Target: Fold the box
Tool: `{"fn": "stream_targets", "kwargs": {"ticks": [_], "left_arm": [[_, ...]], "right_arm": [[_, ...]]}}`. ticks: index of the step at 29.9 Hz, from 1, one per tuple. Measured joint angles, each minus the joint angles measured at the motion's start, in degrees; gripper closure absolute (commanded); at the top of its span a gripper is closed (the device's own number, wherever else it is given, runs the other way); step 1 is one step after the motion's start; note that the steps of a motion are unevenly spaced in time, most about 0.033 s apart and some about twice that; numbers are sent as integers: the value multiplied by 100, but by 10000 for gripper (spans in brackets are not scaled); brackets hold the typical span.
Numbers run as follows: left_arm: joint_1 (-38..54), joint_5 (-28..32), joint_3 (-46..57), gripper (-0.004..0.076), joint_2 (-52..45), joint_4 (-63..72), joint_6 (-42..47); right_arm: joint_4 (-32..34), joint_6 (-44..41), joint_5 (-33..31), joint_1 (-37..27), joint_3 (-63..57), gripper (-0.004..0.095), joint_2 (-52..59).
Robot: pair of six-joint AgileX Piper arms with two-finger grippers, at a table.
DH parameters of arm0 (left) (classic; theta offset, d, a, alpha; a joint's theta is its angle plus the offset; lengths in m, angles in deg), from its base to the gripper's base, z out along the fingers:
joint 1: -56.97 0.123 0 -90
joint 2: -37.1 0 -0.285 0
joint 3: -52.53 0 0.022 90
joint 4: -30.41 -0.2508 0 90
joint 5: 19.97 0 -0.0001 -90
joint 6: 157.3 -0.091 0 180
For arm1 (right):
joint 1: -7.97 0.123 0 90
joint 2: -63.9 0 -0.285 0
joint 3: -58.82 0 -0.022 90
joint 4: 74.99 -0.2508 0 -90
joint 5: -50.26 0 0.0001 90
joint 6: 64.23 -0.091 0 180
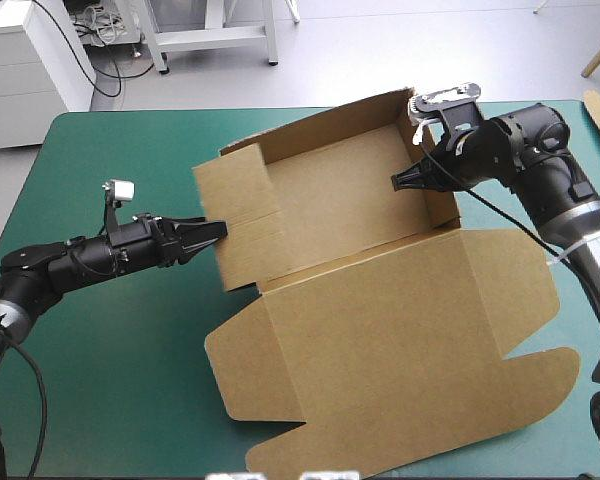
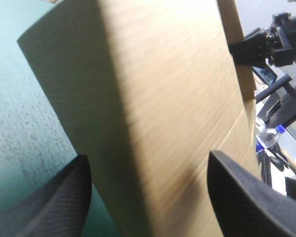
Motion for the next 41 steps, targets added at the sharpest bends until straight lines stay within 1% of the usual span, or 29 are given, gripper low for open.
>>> {"fn": "stream_targets", "kwargs": {"ticks": [6, 10, 13, 16, 18, 22, 25, 27, 30, 32, 34, 36, 37, 41], "left_arm": [[0, 5, 0, 247, 0, 96, 0], [0, 5, -11, 247, 0, 96, 35], [0, 11, -103, 247, 0, 58, 121], [0, 134, -363, 247, 0, -229, 393], [0, 281, -611, 247, 0, -719, 812], [-81, 617, -1096, 247, 0, -1872, 1781], [-410, 991, -1384, 250, 0, -2657, 2459], [-748, 1355, -1524, 267, 0, -3243, 2997], [-1263, 1896, -1627, 327, 0, -4090, 3847], [-1569, 2238, -1648, 403, 0, -4547, 4341], [-1774, 2528, -1654, 531, 5, -4806, 4594], [-1923, 2767, -1654, 706, 11, -4941, 4727], [-1985, 2869, -1654, 728, 22, -4992, 4782], [-2141, 3315, -1654, 731, 84, -5070, 4984]], "right_arm": [[4, 0, 170, 86, -6, 927, -83], [60, -35, 340, 373, -11, 927, -124], [284, -223, 463, 667, -13, 927, -124], [719, -527, 492, 896, -13, 927, -124], [940, -709, 510, 1052, -13, 928, -124], [1094, -869, 594, 1286, -13, 928, -124], [1165, -955, 689, 1397, -17, 928, -124], [1230, -1023, 744, 1444, -17, 928, -124], [1299, -1079, 759, 1474, -17, 928, -124], [1328, -1084, 741, 1481, -17, 928, -124], [1360, -1084, 701, 1481, -17, 928, -124], [1441, -1128, 650, 1468, -17, 928, -124], [1480, -1186, 618, 1456, -17, 928, -124], [1512, -1462, 411, 1434, -17, 928, -113]]}}
